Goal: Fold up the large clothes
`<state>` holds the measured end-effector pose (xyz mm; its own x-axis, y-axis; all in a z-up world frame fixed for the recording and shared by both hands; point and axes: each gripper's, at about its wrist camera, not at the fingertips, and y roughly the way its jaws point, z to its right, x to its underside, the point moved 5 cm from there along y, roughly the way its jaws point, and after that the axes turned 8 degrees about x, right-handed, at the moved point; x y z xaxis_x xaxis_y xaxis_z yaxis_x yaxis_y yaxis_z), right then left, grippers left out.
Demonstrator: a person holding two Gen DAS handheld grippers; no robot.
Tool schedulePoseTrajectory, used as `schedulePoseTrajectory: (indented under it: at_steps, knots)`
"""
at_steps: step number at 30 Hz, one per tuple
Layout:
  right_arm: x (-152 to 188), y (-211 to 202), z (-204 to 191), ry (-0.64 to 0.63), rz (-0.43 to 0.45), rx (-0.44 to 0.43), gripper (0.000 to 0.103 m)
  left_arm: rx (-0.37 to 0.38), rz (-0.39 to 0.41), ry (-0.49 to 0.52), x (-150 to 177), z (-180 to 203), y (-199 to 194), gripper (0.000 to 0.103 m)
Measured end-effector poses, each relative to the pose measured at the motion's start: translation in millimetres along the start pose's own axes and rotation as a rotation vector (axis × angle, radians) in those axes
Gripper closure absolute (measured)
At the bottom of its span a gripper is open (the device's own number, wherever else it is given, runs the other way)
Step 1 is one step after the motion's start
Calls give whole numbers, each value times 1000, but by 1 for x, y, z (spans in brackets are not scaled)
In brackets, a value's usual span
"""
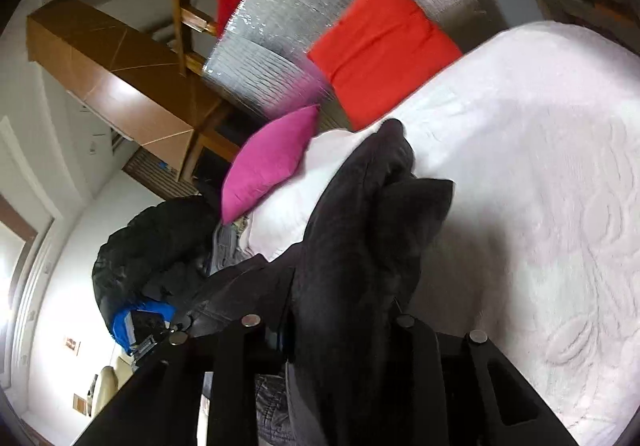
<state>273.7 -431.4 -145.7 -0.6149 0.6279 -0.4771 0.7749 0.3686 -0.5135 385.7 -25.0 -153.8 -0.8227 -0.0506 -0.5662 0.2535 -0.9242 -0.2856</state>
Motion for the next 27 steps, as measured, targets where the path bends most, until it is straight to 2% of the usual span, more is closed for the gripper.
schedulePoseTrajectory:
  at_steps: [2, 5, 9, 11, 12, 13, 14, 15, 17, 20, 22, 25, 27]
  knots:
    - [5, 5, 11, 25, -25, 17, 72, -36, -29, -44, 3, -15, 8, 75]
    - [16, 20, 34, 47, -86, 92, 72, -119, -81, -120, 14, -47, 15, 75]
    - [25, 29, 80, 161, -135, 155, 72, -203, -153, -176, 29, -75, 17, 70]
    - [31, 33, 98, 189, -160, 185, 72, -273, -196, -200, 38, -89, 19, 56]
    - [35, 34, 105, 198, -171, 209, 71, -291, -212, -223, 42, -95, 19, 54]
    - [38, 36, 109, 203, -177, 220, 71, -324, -229, -245, 47, -102, 20, 46]
    - [41, 38, 113, 204, -184, 232, 65, -351, -237, -251, 49, -105, 21, 35]
    - [44, 40, 116, 211, -190, 253, 57, -388, -243, -252, 51, -107, 22, 32]
    - [48, 40, 119, 219, -200, 307, 41, -413, -239, -245, 51, -102, 22, 32]
    - [50, 27, 112, 202, -199, 348, 41, -456, -223, -220, 50, -90, 8, 32]
    - [45, 11, 101, 162, -159, 387, 40, -480, -180, -184, 49, -78, -8, 32]
    - [36, -28, 80, 90, -28, 439, 37, -522, -113, -98, 49, -54, -32, 31]
    - [36, -49, 60, 26, 78, 441, 37, -580, -52, 3, 50, -30, -45, 31]
